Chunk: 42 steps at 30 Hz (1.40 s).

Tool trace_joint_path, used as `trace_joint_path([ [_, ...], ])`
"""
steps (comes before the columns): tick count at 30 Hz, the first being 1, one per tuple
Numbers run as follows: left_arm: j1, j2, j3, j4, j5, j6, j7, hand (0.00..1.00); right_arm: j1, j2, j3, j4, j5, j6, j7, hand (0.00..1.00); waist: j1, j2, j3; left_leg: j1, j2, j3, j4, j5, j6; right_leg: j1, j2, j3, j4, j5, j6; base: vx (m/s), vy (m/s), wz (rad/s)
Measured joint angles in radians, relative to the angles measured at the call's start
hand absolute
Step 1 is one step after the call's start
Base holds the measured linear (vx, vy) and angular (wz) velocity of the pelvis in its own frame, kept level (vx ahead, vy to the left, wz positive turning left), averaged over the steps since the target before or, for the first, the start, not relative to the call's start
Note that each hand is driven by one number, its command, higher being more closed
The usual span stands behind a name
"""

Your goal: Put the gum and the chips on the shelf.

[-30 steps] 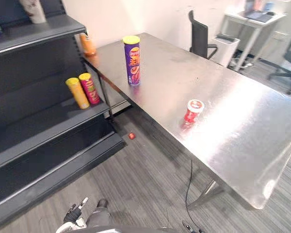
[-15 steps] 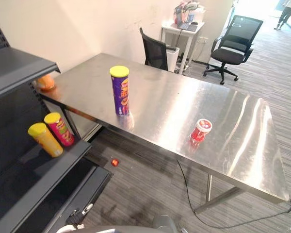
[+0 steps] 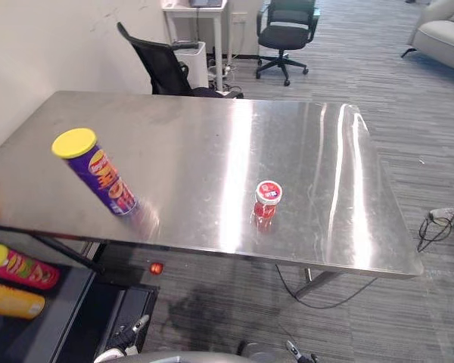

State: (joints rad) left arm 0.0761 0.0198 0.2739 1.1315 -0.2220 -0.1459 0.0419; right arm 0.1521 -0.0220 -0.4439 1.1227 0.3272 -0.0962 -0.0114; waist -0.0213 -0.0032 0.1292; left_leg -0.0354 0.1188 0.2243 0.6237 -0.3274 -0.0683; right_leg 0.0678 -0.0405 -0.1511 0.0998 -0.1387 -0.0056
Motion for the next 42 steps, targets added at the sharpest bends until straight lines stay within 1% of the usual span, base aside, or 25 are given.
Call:
trace_joint_path([
  [1,0.001,0.001,0.002,-0.005,0.0,-0.005,0.0,0.0,-0.005,0.003,0.0,0.003,0.0,0.0,-0.001,0.0,0.002,-0.006,0.002,-0.018,-0.002,-0.052,-0.056,-0.011,-0.005,0.021,-0.004,0.03,-0.003,0.0,0.0,0.22,0.178,-0.81],
  [2,0.003,0.001,0.008,-0.01,0.0,-0.006,0.0,0.0,-0.009,0.006,0.0,0.003,0.0,0.0,-0.001,0.0,0.003,-0.009,0.003,-0.027,-0.002,-0.074,-0.092,-0.01,-0.006,0.025,-0.007,0.045,-0.005,-0.001,0.002,0.19,0.232,-0.88],
  [3,0.006,0.0,0.009,-0.02,0.0,-0.007,0.0,0.0,-0.016,0.012,0.0,0.002,0.0,-0.001,-0.001,0.0,0.003,-0.01,0.002,-0.04,-0.003,-0.127,-0.195,0.014,-0.012,0.028,-0.008,0.072,-0.012,0.001,0.018,0.13,0.244,-0.88],
  [4,0.006,-0.006,0.008,-0.016,0.001,-0.006,0.0,0.0,-0.016,0.008,0.0,-0.007,0.0,-0.003,-0.001,0.0,-0.001,0.007,0.001,-0.056,0.011,-0.174,-0.316,0.124,-0.009,0.027,0.008,0.102,-0.023,0.002,0.046,0.13,0.266,-0.85],
  [5,0.006,-0.003,0.015,-0.017,0.0,-0.007,-0.003,0.0,-0.019,0.004,-0.001,-0.005,0.0,-0.004,-0.001,0.0,0.0,0.002,0.002,-0.062,0.012,-0.177,-0.312,0.131,-0.023,0.029,0.009,0.118,-0.028,0.0,0.06,0.13,0.211,-0.6],
  [6,0.006,0.006,0.014,-0.015,0.002,-0.006,-0.002,0.0,-0.013,0.012,-0.001,-0.006,0.0,-0.001,-0.004,0.0,-0.001,0.004,-0.004,-0.047,0.0,-0.165,-0.33,0.134,-0.021,0.024,-0.005,0.137,-0.03,0.008,0.072,0.14,0.217,-0.47],
  [7,0.003,0.022,0.014,-0.016,0.004,-0.006,-0.003,0.0,-0.005,0.026,-0.001,-0.005,0.002,-0.002,-0.003,0.0,-0.001,-0.036,-0.004,-0.035,-0.015,-0.133,-0.35,0.136,-0.013,0.016,-0.026,0.155,-0.031,0.007,0.074,0.11,0.185,-0.48],
  [9,-0.003,0.038,0.009,-0.015,0.008,-0.004,-0.004,0.0,0.0,0.04,-0.003,-0.001,0.005,-0.002,-0.003,0.0,0.002,-0.05,-0.003,-0.026,-0.03,-0.09,-0.361,0.128,0.003,0.0,-0.044,0.192,-0.031,0.008,0.075,0.08,0.173,-0.51],
  [11,-0.008,0.042,-0.003,-0.005,0.008,-0.003,-0.004,0.0,0.0,0.039,-0.014,0.016,0.006,-0.003,-0.001,0.0,-0.001,-0.049,-0.005,0.003,-0.042,-0.052,-0.393,0.124,0.014,-0.007,-0.06,0.221,-0.034,0.012,0.082,0.05,0.144,-0.57],
  [12,-0.011,0.046,-0.028,0.009,0.009,-0.003,-0.003,0.0,0.007,0.039,-0.021,0.017,0.006,-0.003,-0.001,0.0,-0.002,-0.046,-0.009,0.034,-0.059,-0.032,-0.444,0.138,0.027,-0.007,-0.072,0.235,-0.039,0.017,0.091,0.05,0.133,-0.57],
  [15,-0.016,0.054,-0.113,0.021,0.01,-0.004,-0.003,0.0,0.03,0.033,-0.026,0.024,0.006,-0.002,-0.001,0.0,-0.01,-0.038,-0.033,0.085,-0.095,-0.018,-0.58,0.201,0.036,-0.013,-0.094,0.24,-0.062,0.027,0.105,0.07,0.068,-0.14],
  [16,-0.016,0.052,-0.14,0.021,0.009,-0.006,-0.004,0.0,0.037,0.03,-0.026,0.032,0.006,-0.002,-0.001,0.0,-0.01,-0.03,-0.037,0.094,-0.107,-0.023,-0.623,0.222,0.037,-0.018,-0.096,0.234,-0.07,0.029,0.11,0.1,0.045,0.15],
  [18,-0.017,0.053,-0.162,0.022,0.009,-0.007,-0.003,0.0,0.041,0.024,-0.025,0.035,0.005,0.001,-0.002,0.0,-0.01,-0.024,-0.046,0.093,-0.11,-0.038,-0.656,0.243,0.037,-0.026,-0.095,0.215,-0.072,0.033,0.114,0.09,0.008,0.28],
  [22,-0.01,0.062,-0.199,0.025,0.009,-0.008,-0.003,0.0,0.04,0.017,0.003,0.036,-0.001,0.002,-0.001,0.0,-0.004,-0.027,-0.046,0.126,-0.094,-0.076,-0.685,0.254,0.03,0.009,-0.077,0.172,-0.066,0.034,0.113,0.08,-0.044,0.31],
  [25,-0.006,0.062,-0.2,0.034,0.01,-0.008,-0.002,0.0,0.02,0.004,0.061,0.034,-0.001,-0.003,0.0,0.0,-0.002,-0.029,-0.052,0.143,-0.086,-0.072,-0.702,0.256,0.027,0.012,-0.068,0.172,-0.064,0.039,0.104,0.03,-0.026,-0.02],
  [29,-0.009,0.065,-0.198,0.043,0.011,-0.007,-0.004,0.0,0.012,-0.005,0.09,0.033,0.003,-0.008,0.009,0.0,-0.004,-0.032,-0.049,0.141,-0.087,-0.069,-0.711,0.263,0.031,0.004,-0.068,0.175,-0.058,0.049,0.105,0.0,-0.01,-0.05],
  [31,-0.013,0.065,-0.198,0.043,0.013,-0.006,-0.004,0.0,0.004,-0.007,0.096,0.033,0.004,-0.007,0.012,0.0,-0.005,-0.03,-0.039,0.138,-0.081,-0.07,-0.708,0.266,0.034,-0.017,-0.062,0.176,-0.02,0.049,0.105,-0.02,-0.008,0.03],
  [32,-0.02,0.066,-0.2,0.042,0.031,-0.005,-0.004,0.0,-0.003,-0.009,0.098,0.032,0.004,-0.006,0.015,0.0,-0.006,-0.025,-0.031,0.121,-0.072,-0.074,-0.696,0.268,0.035,-0.052,-0.054,0.176,0.035,0.049,0.105,-0.07,-0.017,0.18],
  [34,-0.034,0.072,-0.201,0.041,0.044,-0.003,-0.004,0.0,-0.005,-0.006,0.099,0.032,0.004,-0.005,0.015,0.0,-0.004,-0.033,-0.022,0.084,-0.07,-0.097,-0.659,0.269,0.037,-0.084,-0.059,0.156,0.08,0.057,0.095,-0.09,0.001,0.36],
  [36,-0.031,0.072,-0.189,0.021,0.041,-0.001,-0.001,0.0,-0.004,-0.006,0.098,0.033,0.003,-0.002,0.013,0.0,0.001,-0.037,-0.022,0.047,-0.065,-0.11,-0.63,0.267,0.041,-0.067,-0.068,0.147,0.03,0.091,0.106,-0.09,0.032,0.38],
  [37,-0.03,0.073,-0.188,0.012,0.039,-0.002,0.0,0.0,-0.007,-0.008,0.098,0.032,0.003,-0.002,0.013,0.0,0.005,-0.039,-0.021,0.03,-0.068,-0.124,-0.622,0.267,0.044,-0.056,-0.074,0.147,-0.004,0.098,0.105,-0.08,0.031,0.25],
  [38,-0.029,0.077,-0.188,0.01,0.039,-0.002,0.0,0.0,-0.011,-0.008,0.1,0.032,0.003,-0.001,0.012,0.0,0.01,-0.041,-0.019,0.016,-0.075,-0.126,-0.62,0.271,0.05,-0.058,-0.081,0.143,-0.006,0.09,0.094,-0.12,0.022,0.25],
  [39,-0.03,0.079,-0.189,0.003,0.031,-0.001,0.002,0.0,-0.017,-0.005,0.103,0.032,0.001,0.001,0.011,0.0,0.022,-0.048,-0.018,0.013,-0.082,-0.126,-0.62,0.278,0.051,-0.053,-0.088,0.13,-0.022,0.084,0.086,-0.12,-0.008,0.14],
  [41,-0.03,0.082,-0.19,0.001,0.031,-0.002,0.002,0.0,-0.028,-0.005,0.12,0.031,0.0,0.0,0.011,0.0,0.038,-0.059,-0.024,-0.003,-0.089,-0.129,-0.608,0.284,0.046,-0.039,-0.09,0.102,-0.067,0.079,0.093,-0.12,-0.065,0.02],
  [42,-0.03,0.084,-0.189,0.001,0.03,-0.003,0.002,0.0,-0.037,-0.006,0.131,0.03,0.0,-0.001,0.011,0.0,0.039,-0.061,-0.023,-0.018,-0.092,-0.134,-0.591,0.285,0.044,-0.036,-0.093,0.086,-0.082,0.071,0.1,-0.15,-0.143,0.18],
])
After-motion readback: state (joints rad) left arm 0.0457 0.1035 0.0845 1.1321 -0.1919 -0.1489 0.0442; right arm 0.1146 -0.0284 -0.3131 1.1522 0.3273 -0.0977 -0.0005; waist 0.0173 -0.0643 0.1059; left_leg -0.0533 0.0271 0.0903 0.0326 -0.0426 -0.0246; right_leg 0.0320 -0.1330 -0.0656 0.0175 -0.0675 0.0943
